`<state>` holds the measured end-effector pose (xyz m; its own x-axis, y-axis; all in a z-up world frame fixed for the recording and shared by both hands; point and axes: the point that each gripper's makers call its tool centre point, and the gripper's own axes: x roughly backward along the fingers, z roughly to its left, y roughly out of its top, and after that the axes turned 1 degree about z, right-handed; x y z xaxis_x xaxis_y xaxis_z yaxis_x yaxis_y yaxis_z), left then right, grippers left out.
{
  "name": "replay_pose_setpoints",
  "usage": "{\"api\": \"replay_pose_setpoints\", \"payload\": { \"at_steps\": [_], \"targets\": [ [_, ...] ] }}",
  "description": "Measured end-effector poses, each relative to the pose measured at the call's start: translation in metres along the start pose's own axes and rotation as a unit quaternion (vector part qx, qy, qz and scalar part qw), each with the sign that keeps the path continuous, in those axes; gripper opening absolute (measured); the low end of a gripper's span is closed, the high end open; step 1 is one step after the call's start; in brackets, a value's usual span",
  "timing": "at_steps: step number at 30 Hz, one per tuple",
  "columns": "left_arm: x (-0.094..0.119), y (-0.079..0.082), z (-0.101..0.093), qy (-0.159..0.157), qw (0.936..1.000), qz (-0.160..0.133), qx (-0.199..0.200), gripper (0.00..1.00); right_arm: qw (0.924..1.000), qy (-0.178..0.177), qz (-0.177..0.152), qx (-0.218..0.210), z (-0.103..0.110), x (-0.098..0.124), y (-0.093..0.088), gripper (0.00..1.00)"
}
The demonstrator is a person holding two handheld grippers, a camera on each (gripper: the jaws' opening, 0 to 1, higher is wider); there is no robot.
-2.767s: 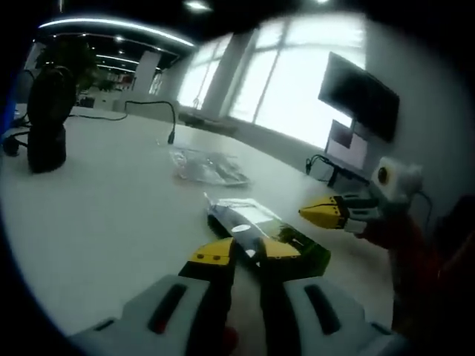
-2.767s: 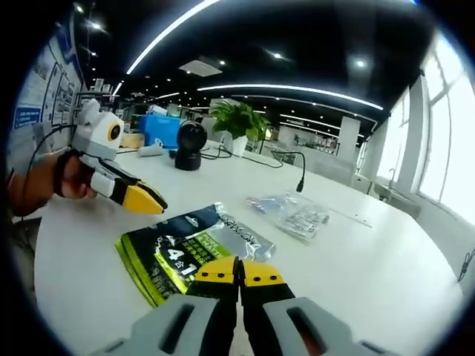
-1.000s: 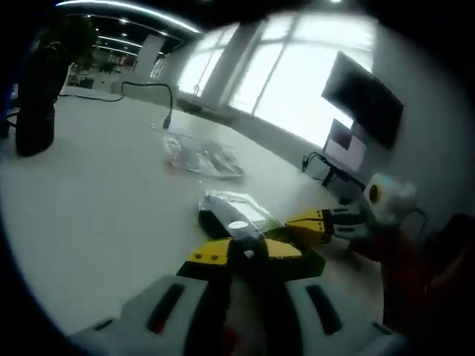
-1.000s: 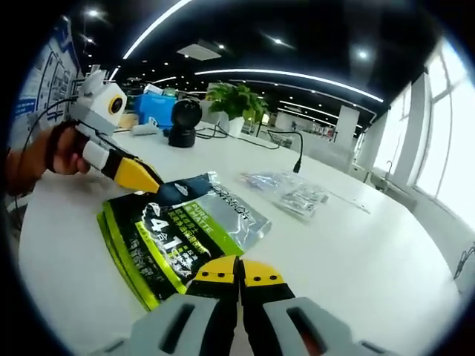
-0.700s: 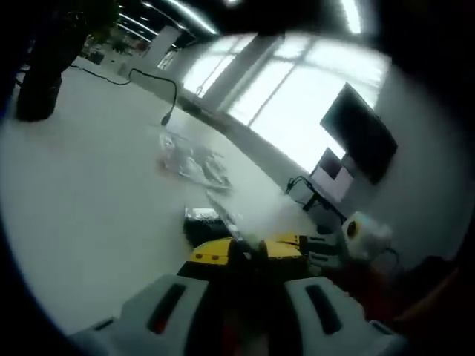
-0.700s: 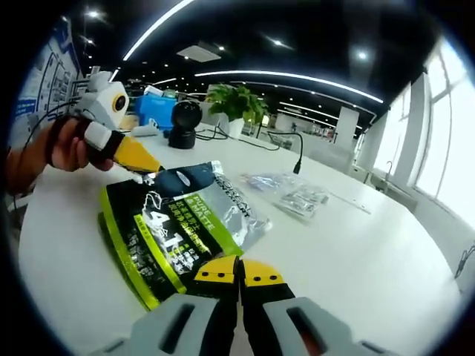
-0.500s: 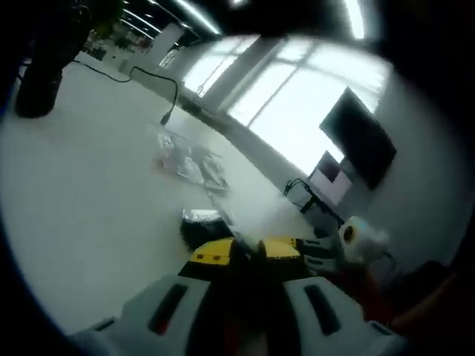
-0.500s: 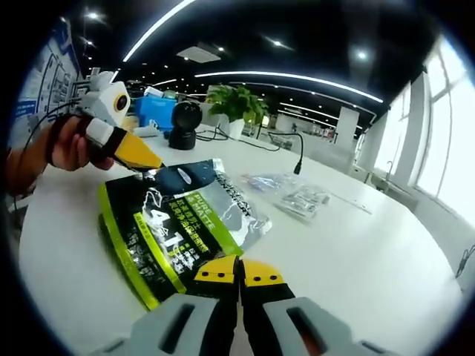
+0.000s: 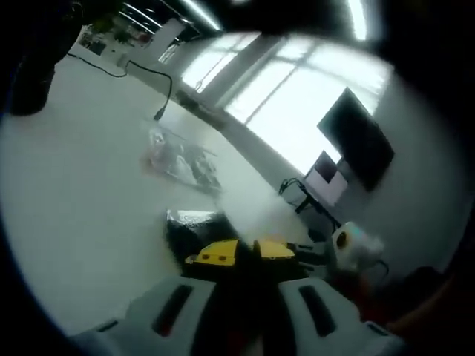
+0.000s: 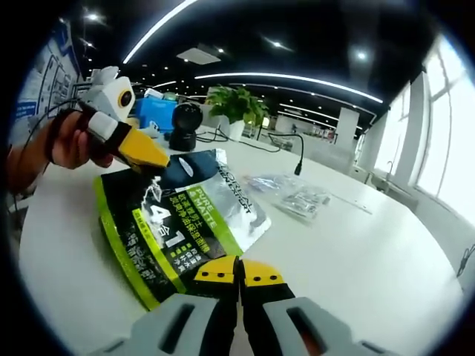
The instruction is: Clip sheet goods on table flip sheet goods clip sheet goods scan sheet goods put sheet goods back to table
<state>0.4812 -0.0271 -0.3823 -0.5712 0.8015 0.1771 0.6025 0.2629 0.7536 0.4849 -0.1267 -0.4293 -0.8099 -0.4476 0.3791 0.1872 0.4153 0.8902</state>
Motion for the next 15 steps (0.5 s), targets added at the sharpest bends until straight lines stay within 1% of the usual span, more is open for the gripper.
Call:
{"api": "replay_pose_setpoints", "payload": {
  "at_steps": [3, 9, 15],
  "targets": [
    [-0.002, 0.003, -0.005, -0.001, 1.0, 0.0, 0.004, 0.0, 1.0, -0.001, -0.001, 0.0, 0.0, 0.0, 0.0, 0.0],
    [-0.008, 0.008, -0.016, -0.006, 1.0, -0.002, -0.001, 0.0, 1.0, 0.0, -0.005, -0.006, 0.0, 0.002, -0.001, 0.0],
    [-0.011, 0.01, -0.021, -0.006, 1.0, -0.001, -0.001, 0.0, 1.0, -0.001, -0.005, -0.005, 0.001, 0.002, 0.0, 0.0]
  ]
}}
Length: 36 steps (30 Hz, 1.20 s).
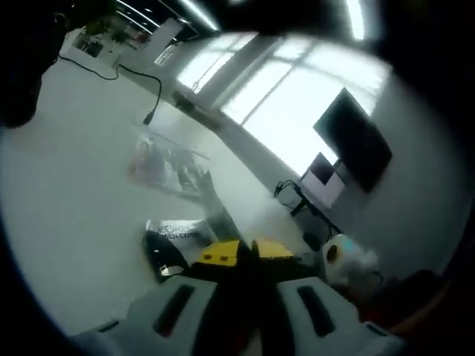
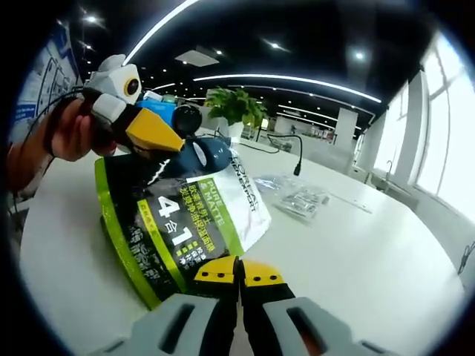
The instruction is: Clip sheet goods on table flip sheet goods clip sheet goods scan sheet goods put sheet goods back to table
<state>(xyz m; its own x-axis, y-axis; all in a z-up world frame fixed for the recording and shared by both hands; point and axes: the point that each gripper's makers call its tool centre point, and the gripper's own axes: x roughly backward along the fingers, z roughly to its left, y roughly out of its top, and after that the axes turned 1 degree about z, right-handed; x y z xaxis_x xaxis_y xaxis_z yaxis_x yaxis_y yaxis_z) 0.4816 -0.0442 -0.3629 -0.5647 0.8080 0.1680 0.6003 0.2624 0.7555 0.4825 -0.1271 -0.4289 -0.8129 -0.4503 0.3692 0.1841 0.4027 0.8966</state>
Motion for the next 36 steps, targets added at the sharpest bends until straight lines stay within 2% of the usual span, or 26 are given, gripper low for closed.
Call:
{"api": "replay_pose_setpoints", "payload": {
  "at_steps": [9, 14, 18, 24, 31, 36],
  "targets": [
    [-0.006, 0.005, -0.013, -0.007, 1.0, 0.001, -0.001, 0.0, 1.0, -0.002, -0.001, 0.003, 0.001, 0.001, 0.001, 0.0],
    [-0.009, 0.008, -0.016, -0.006, 1.0, -0.002, 0.0, 0.0, 0.9999, -0.005, -0.008, 0.002, 0.001, 0.002, 0.003, 0.0],
    [-0.011, 0.009, -0.02, -0.014, 0.9998, -0.003, 0.015, 0.0, 0.9999, -0.008, -0.014, -0.003, 0.0, 0.004, 0.005, 0.0],
    [-0.011, 0.01, -0.021, -0.009, 0.9999, -0.004, 0.007, 0.0, 0.9996, -0.015, -0.023, -0.007, 0.001, 0.009, 0.009, 0.0],
    [-0.011, 0.011, -0.02, -0.006, 1.0, -0.006, 0.001, 0.0, 0.9967, -0.042, -0.07, -0.009, 0.0, 0.03, 0.033, 0.0],
    [-0.012, 0.009, -0.021, -0.007, 1.0, -0.006, 0.001, 0.0, 0.995, -0.045, -0.086, -0.022, -0.002, 0.038, 0.039, 0.03]
  ]
}}
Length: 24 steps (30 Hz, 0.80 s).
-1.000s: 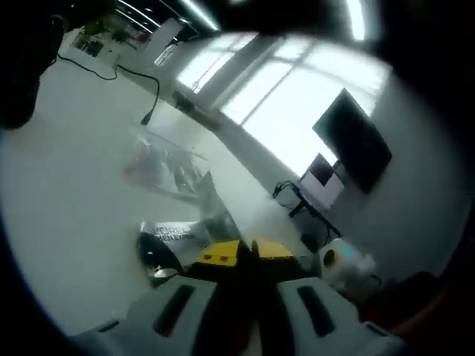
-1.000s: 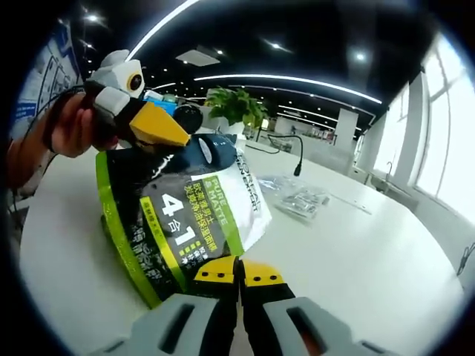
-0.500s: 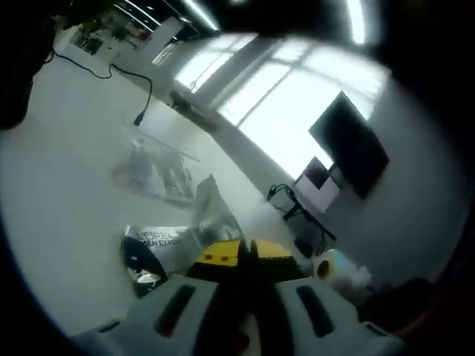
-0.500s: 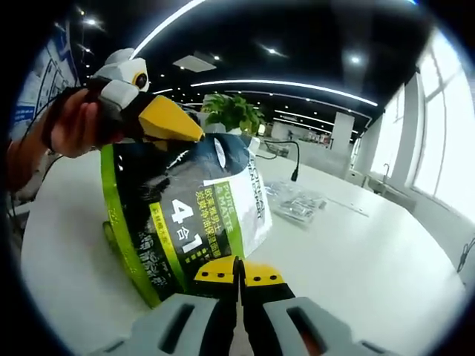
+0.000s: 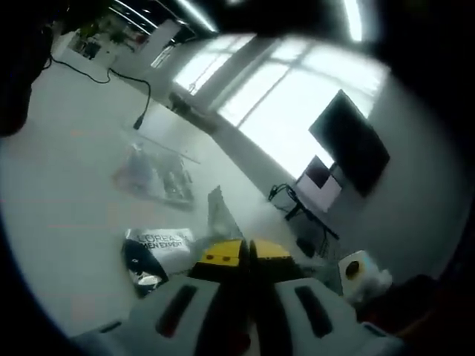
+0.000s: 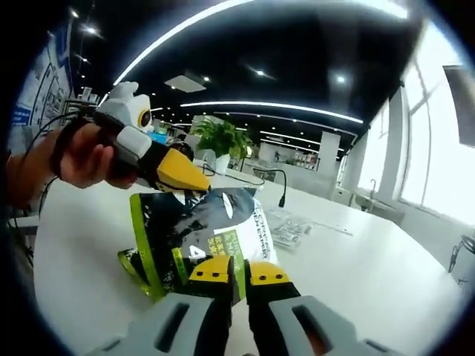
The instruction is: Clip sheet goods on table flip sheet goods clip sheet goods scan sheet goods put sheet goods back to table
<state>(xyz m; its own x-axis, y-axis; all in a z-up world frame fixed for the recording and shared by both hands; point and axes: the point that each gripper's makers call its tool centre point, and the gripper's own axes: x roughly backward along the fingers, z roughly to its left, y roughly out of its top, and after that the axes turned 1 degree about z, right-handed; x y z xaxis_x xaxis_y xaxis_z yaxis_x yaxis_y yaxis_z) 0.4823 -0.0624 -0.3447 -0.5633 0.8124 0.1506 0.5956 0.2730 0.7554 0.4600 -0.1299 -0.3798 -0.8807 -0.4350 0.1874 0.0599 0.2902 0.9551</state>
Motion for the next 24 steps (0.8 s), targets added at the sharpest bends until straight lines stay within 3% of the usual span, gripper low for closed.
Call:
{"api": "replay_pose_setpoints", "payload": {
  "at_steps": [2, 4, 5, 6, 8, 9, 11, 24],
  "targets": [
    [-0.001, -0.003, 0.0, -0.002, 1.0, 0.002, 0.001, 0.0, 0.999, 0.02, 0.028, -0.028, 0.004, -0.008, -0.018, 0.02],
    [-0.004, -0.008, -0.001, -0.004, 1.0, 0.009, 0.0, 0.0, 0.9984, 0.031, 0.04, -0.024, 0.008, -0.015, -0.03, 0.01],
    [-0.004, -0.01, 0.0, -0.003, 0.9999, 0.013, -0.001, 0.0, 0.9969, 0.032, 0.064, -0.034, 0.008, -0.016, -0.041, 0.01],
    [-0.004, -0.012, 0.001, -0.001, 0.9999, 0.016, -0.002, 0.0, 0.9975, 0.009, 0.062, -0.032, 0.0, -0.016, -0.039, 0.0],
    [-0.004, -0.015, 0.005, 0.004, 0.9998, 0.02, -0.008, 0.0, 0.9988, 0.017, 0.034, -0.029, -0.001, -0.014, -0.028, 0.0],
    [-0.003, -0.015, 0.008, 0.009, 0.9997, 0.02, -0.009, 0.0, 0.9977, 0.022, 0.039, -0.05, 0.0, -0.014, -0.03, 0.0],
    [-0.003, -0.016, 0.011, 0.015, 0.9996, 0.022, -0.014, 0.0, 0.9974, 0.02, 0.044, -0.053, -0.004, -0.013, -0.033, 0.0],
    [0.0, -0.028, 0.035, 0.043, 0.9957, 0.047, -0.068, 0.04, 0.9985, 0.004, 0.039, -0.039, -0.013, -0.002, -0.023, 0.0]
  ]
}}
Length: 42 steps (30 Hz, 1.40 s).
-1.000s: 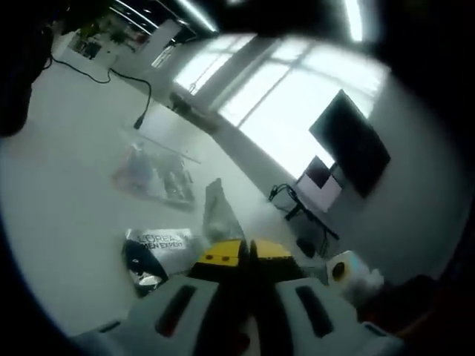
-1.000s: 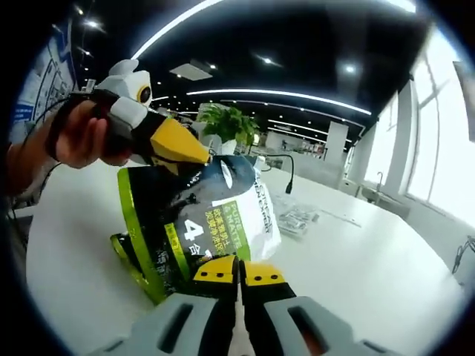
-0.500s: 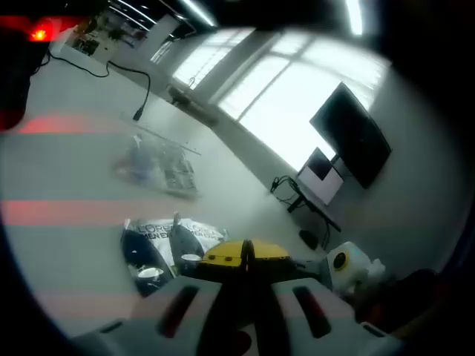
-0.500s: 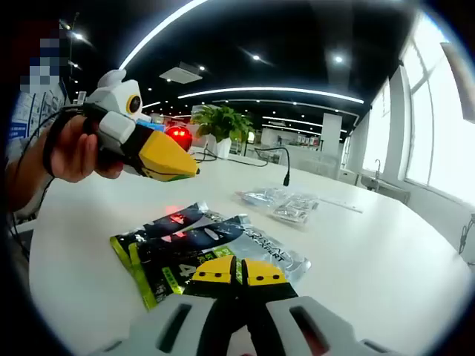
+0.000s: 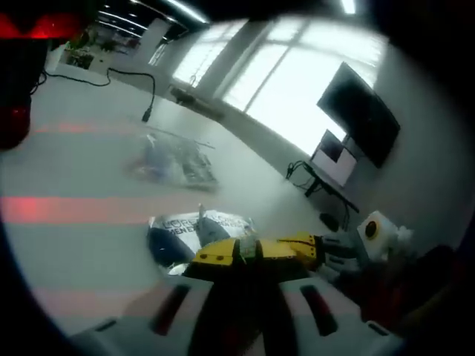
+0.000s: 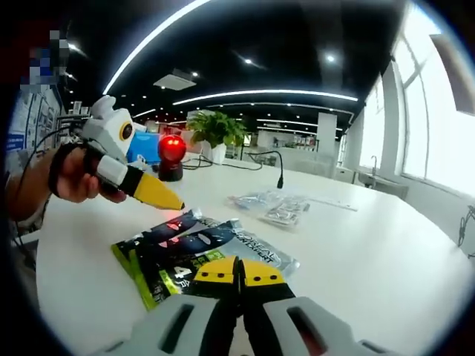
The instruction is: Clip sheet goods on table flip sheet goods clip sheet goods scan sheet goods put sheet goods back to table
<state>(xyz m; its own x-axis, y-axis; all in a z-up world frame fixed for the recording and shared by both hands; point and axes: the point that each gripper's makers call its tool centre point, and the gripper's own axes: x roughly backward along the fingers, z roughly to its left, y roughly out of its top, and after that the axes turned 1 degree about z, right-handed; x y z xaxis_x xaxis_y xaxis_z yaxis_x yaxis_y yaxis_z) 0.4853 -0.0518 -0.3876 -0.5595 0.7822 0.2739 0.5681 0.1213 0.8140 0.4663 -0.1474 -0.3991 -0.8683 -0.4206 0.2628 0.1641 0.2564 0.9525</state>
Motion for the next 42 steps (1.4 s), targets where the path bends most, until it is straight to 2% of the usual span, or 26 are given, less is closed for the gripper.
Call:
{"api": "replay_pose_setpoints", "payload": {
  "at_steps": [9, 14, 20, 24, 26, 30, 37, 42],
  "targets": [
    [0.002, -0.003, 0.011, 0.001, 0.9999, 0.014, -0.009, 0.11, 0.9996, -0.01, 0.023, 0.013, -0.008, 0.007, -0.003, 0.0],
    [-0.001, -0.013, 0.01, -0.009, 0.9993, 0.034, -0.011, 0.13, 0.9981, -0.009, 0.046, 0.038, -0.009, 0.012, -0.009, 0.0],
    [-0.004, -0.021, 0.015, 0.004, 0.9982, 0.051, -0.03, 0.14, 0.996, 0.003, 0.074, 0.051, -0.007, 0.009, -0.024, 0.0],
    [-0.001, -0.021, 0.017, 0.015, 0.9968, 0.052, -0.058, 0.15, 0.9959, 0.007, 0.075, 0.05, -0.006, 0.009, -0.027, 0.0],
    [0.001, -0.027, 0.012, 0.021, 0.996, 0.056, -0.067, 0.16, 0.9957, 0.007, 0.076, 0.052, -0.007, 0.009, -0.028, 0.0],
    [0.004, -0.029, 0.016, 0.043, 0.9905, 0.061, -0.116, 0.16, 0.9955, 0.008, 0.076, 0.057, -0.008, 0.01, -0.028, 0.0],
    [0.0, -0.034, 0.009, 0.033, 0.9887, 0.077, -0.124, 0.2, 0.9953, 0.011, 0.075, 0.06, -0.008, 0.009, -0.028, 0.0],
    [-0.003, -0.036, 0.005, 0.025, 0.9877, 0.092, -0.124, 0.2, 0.9934, 0.015, 0.079, 0.082, -0.007, 0.009, -0.026, 0.0]
  ]
}}
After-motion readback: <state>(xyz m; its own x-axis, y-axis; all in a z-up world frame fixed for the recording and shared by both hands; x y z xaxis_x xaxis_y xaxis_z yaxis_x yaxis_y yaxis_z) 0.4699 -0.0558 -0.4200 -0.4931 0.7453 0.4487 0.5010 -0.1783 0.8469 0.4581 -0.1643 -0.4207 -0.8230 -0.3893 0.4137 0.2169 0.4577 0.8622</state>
